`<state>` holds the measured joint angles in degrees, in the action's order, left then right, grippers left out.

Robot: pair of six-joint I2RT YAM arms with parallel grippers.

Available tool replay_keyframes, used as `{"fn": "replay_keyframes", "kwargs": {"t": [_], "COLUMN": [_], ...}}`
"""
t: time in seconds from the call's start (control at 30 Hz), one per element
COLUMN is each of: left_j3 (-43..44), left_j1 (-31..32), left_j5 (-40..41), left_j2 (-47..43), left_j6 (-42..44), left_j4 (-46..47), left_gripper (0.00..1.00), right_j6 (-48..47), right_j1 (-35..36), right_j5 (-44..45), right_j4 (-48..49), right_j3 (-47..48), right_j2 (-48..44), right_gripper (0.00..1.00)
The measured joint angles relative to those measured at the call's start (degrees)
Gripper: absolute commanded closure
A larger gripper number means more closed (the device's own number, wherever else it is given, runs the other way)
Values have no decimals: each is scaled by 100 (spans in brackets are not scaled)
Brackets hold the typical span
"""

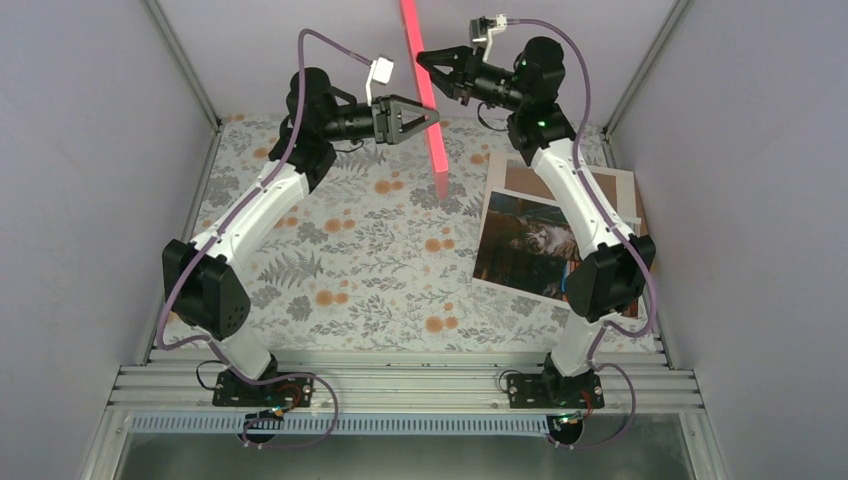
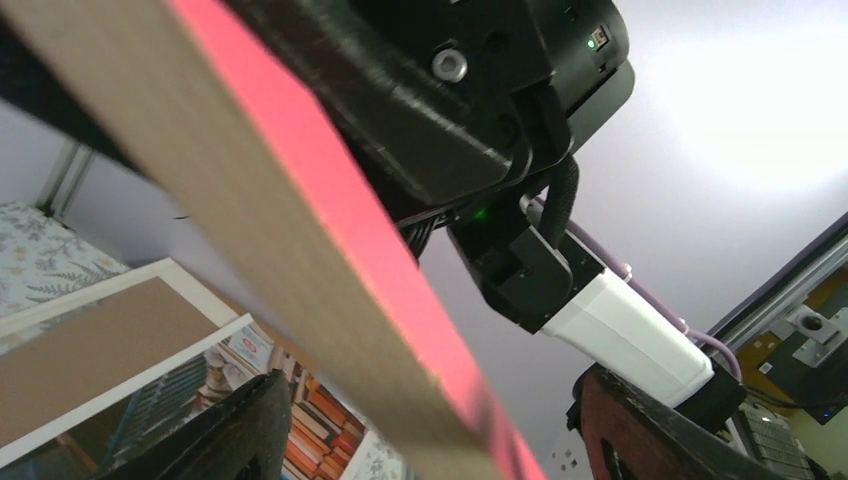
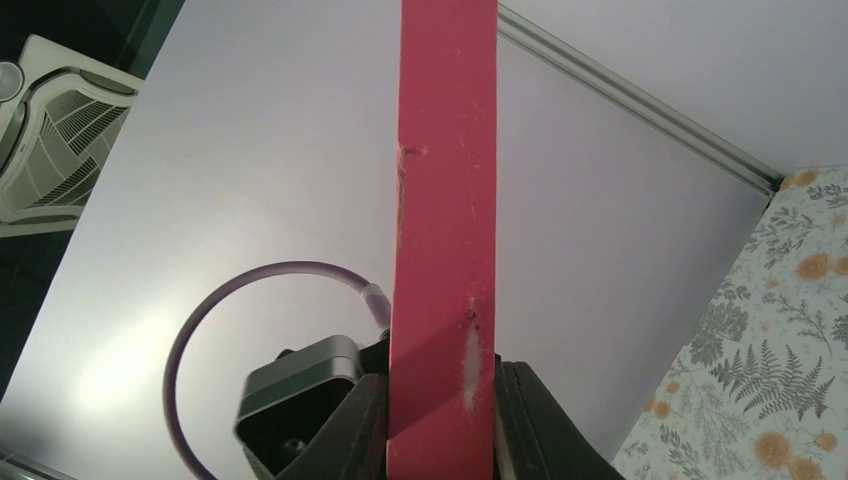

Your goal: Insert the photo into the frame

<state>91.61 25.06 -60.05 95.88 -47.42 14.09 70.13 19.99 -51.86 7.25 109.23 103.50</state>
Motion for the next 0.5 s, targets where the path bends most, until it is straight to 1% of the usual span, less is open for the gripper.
{"fn": "replay_keyframes", "kwargs": {"t": [0.07,0.13,0.23,0.27,0.3,0.33,0.37,0.4,0.43,0.5], "left_j3": [33,81,85,85,81,81,66,33,0,-46], "left_j1": [24,46,46,46,35,22,17,17,33,48], "left_j5": [2,7,2,11,20,11,-37,-96,-136,-168], "left_j2": [4,20,20,20,22,20,-4,-11,-11,-17], "left_j6": [13,22,39,22,50,-44,-208,-286,-260,120], "left_j4": [55,94,175,164,153,79,-192,-431,-647,-992], "left_gripper": [36,45,65,74,81,87,92,97,97,98], "right_j6": [-11,-13,-28,-48,-127,-166,-286,-426,-531,-730], "right_j1": [22,33,48,55,59,57,57,57,48,-2], "right_j5": [4,7,15,22,33,35,59,74,96,166], "right_j4": [57,87,111,138,179,166,195,168,138,63], "right_j3": [-61,-87,-105,-118,-140,-153,-208,-282,-354,-623], "right_j2": [0,0,0,0,-9,-17,-39,-81,-125,-278], "right_gripper": [81,79,74,69,69,68,65,60,50,38]}}
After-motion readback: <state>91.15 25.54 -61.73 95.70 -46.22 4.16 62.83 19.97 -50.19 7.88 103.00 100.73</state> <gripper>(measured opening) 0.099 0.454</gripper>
